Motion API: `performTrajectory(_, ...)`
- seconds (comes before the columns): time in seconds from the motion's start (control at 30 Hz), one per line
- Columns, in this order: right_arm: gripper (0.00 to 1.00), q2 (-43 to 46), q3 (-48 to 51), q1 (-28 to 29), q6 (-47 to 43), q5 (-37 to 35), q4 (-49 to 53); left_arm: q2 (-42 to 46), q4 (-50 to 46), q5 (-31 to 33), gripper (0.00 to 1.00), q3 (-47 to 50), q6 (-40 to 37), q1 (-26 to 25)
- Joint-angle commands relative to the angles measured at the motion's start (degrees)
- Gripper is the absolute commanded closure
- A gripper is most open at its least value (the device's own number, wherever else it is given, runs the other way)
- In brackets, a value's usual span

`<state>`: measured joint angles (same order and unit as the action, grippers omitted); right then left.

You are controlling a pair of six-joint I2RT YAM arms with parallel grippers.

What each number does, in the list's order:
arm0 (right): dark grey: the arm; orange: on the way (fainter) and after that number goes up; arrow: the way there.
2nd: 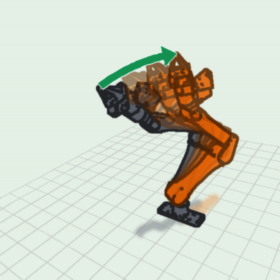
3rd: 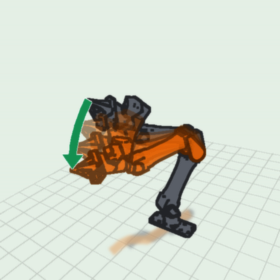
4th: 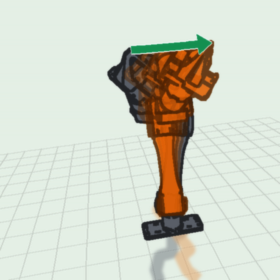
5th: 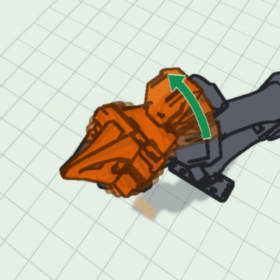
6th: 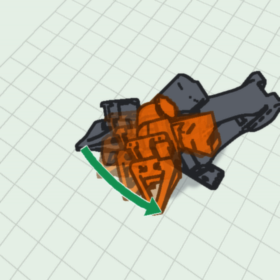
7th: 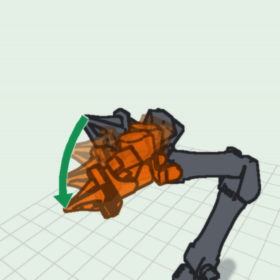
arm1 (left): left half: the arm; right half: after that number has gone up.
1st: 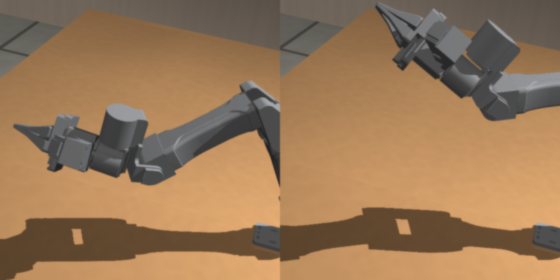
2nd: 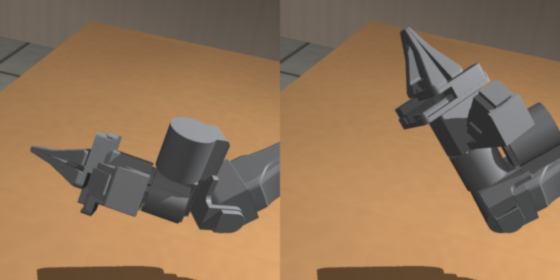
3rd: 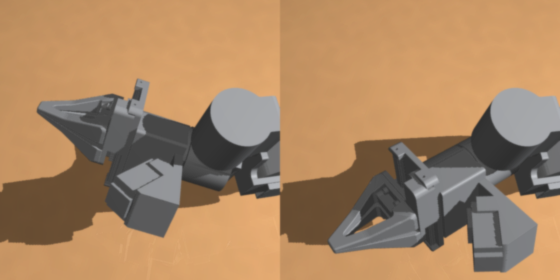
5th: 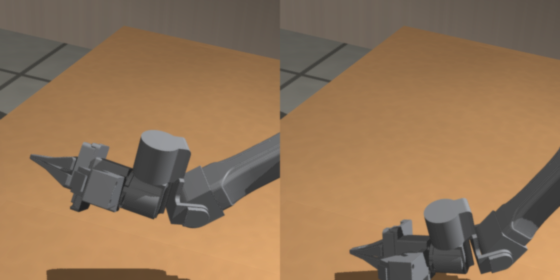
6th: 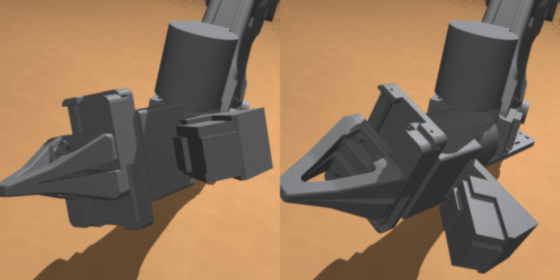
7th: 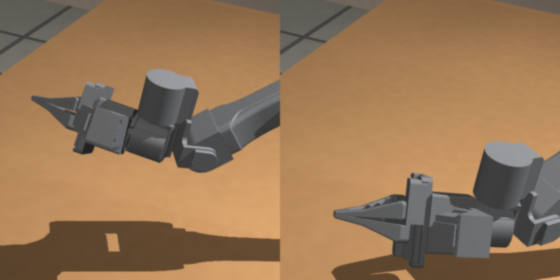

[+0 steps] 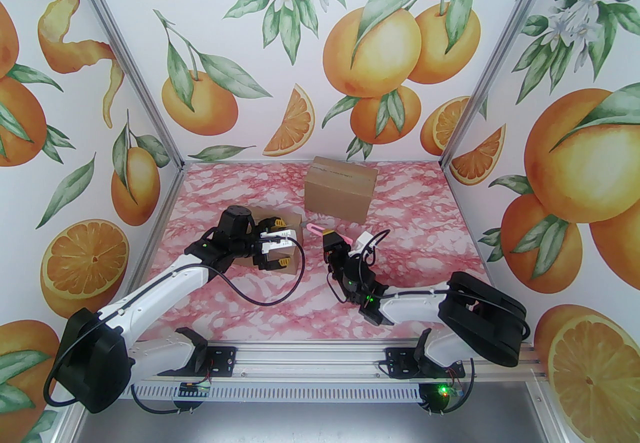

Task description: Unpack the express box

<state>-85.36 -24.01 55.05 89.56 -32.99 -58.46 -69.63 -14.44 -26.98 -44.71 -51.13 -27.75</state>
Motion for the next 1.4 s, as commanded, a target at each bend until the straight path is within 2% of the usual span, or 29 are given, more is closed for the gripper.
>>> performTrajectory(0.0, 1.0, 0.9, -1.6, 0.3, 0.0, 2.8, 0.0, -0.8, 1.4, -0.3, 0.1, 0.4, 1.0, 0.2)
performTrajectory(0.23, 1.0, 3.0, -0.7, 0.4, -0.6, 1.8, 1.1, -1.0, 1.4, -0.3, 0.1, 0.0, 1.0, 0.5)
performTrajectory(0.6, 1.0, 4.0, -1.7, 0.4, -1.1, 4.6, 5.8, -1.8, 2.6, -0.5, 0.1, -0.8, 2.1, 0.6)
performTrajectory(0.93, 1.0, 4.0, -1.8, 0.3, -0.8, 6.3, 5.7, -3.9, 6.0, 3.1, 0.12, -1.9, 6.1, 0.6)
performTrajectory(1.37, 1.0, 5.9, -1.8, 0.3, -0.8, 8.3, 9.1, -4.4, 7.7, 5.8, 0.12, -2.0, 7.5, 0.1)
